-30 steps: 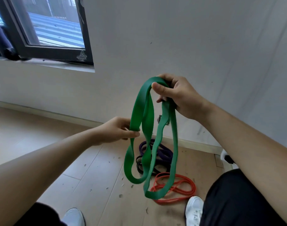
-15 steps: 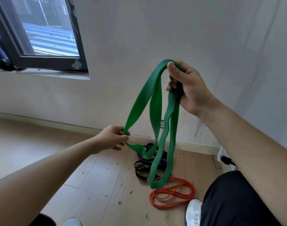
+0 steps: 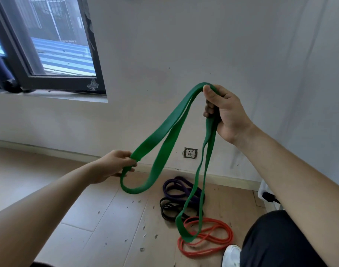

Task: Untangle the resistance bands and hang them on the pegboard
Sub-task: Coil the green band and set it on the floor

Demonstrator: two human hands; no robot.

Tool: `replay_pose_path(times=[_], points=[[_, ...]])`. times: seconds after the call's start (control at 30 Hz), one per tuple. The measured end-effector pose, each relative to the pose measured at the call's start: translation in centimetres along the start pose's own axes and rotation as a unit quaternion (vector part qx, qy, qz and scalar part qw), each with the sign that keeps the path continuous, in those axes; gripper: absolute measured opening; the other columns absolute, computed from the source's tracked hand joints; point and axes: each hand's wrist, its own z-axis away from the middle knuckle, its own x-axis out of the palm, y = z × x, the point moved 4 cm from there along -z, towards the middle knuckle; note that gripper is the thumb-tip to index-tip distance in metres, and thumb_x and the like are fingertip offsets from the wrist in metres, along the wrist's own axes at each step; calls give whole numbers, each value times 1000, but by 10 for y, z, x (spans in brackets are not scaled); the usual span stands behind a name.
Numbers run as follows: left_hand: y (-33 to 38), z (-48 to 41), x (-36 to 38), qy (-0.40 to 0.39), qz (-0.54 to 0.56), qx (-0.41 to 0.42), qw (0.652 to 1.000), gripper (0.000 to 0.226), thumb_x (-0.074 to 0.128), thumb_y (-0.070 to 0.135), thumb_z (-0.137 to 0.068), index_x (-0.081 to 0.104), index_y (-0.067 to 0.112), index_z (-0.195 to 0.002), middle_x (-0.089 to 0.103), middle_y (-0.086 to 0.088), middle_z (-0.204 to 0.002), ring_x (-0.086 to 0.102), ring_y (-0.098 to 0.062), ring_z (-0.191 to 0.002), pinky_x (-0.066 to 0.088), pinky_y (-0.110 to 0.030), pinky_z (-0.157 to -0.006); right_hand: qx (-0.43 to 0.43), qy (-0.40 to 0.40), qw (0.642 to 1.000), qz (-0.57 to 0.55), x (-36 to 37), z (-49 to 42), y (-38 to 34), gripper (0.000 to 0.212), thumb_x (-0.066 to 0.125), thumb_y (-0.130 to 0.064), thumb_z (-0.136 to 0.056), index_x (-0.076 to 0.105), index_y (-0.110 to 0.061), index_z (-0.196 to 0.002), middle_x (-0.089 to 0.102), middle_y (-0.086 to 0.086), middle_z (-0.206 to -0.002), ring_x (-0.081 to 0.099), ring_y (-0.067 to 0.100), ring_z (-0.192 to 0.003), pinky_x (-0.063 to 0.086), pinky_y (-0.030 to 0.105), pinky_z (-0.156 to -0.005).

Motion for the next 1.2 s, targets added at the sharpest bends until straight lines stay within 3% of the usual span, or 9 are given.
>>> replay_pose_path(times=[0.13,0.33,0.5,0.63,0.7,0.8,0.93,1.1,1.2], points=[[-6,1,-5,0,-55,16,998,20,61,11,-100,73,19,-114,71,-12,-110,69,-28,-105,58,-40,-93,-2,-15,1000,2,4,0,3,10,71,-23,-92,65,-16,-87,38,-4,-65,36,12,-57,36,26,-59],[2,8,-19,-21,180,-1,983,38,67,14,-87,64,-4,-120,71,-23,-120,72,-35,-109,60,-45,-92,3,51,998,-21,-6,-4,0,14,71,-27,-92,62,-19,-84,38,-6,-62,34,12,-56,33,25,-58],[17,15,-29,-48,274,29,960,44,57,30,-91,65,1,-123,73,-16,-121,70,-30,-114,61,-38,-89,6,90,996,-13,-17,-6,5,16,72,-28,-91,64,-21,-80,38,-5,-61,33,12,-56,34,25,-57],[20,11,-34,-19,332,48,942,40,53,47,-92,72,13,-85,69,-6,-80,72,-23,-89,49,-38,-91,9,112,994,-7,-22,-8,8,15,74,-27,-91,64,-19,-82,38,-5,-61,34,12,-55,34,25,-56],[19,9,-38,-7,347,40,937,42,62,55,-87,63,17,-69,59,-3,-70,68,-24,-83,47,-40,-93,10,120,993,-10,-23,-8,9,18,74,-29,-90,64,-18,-81,38,-4,-61,34,13,-55,34,25,-55],[16,12,-36,-35,288,28,956,54,91,56,-60,59,17,-81,60,-2,-81,66,-24,-90,50,-46,-98,9,125,992,-4,-23,-8,11,20,75,-29,-90,63,-17,-80,38,-4,-61,34,13,-55,34,25,-54],[7,7,-33,49,209,-2,977,37,72,7,-87,61,7,-123,62,-16,-116,65,-31,-105,57,-43,-89,7,124,992,-6,-23,-9,12,15,75,-27,-90,65,-19,-83,39,-4,-62,35,12,-55,33,26,-56],[-11,0,-34,50,-46,26,997,22,63,-3,-93,67,9,-111,69,-11,-111,68,-28,-104,60,-39,-86,9,117,993,-12,-22,-9,10,18,74,-29,-90,64,-16,-84,39,-4,-62,35,13,-56,34,26,-55],[-13,-1,-26,15,-236,70,969,21,70,5,-92,67,20,-106,70,-2,-105,69,-14,-94,61,-32,-87,4,78,997,5,-13,-7,8,16,72,-28,-92,64,-14,-92,39,-4,-63,36,12,-56,36,25,-56]])
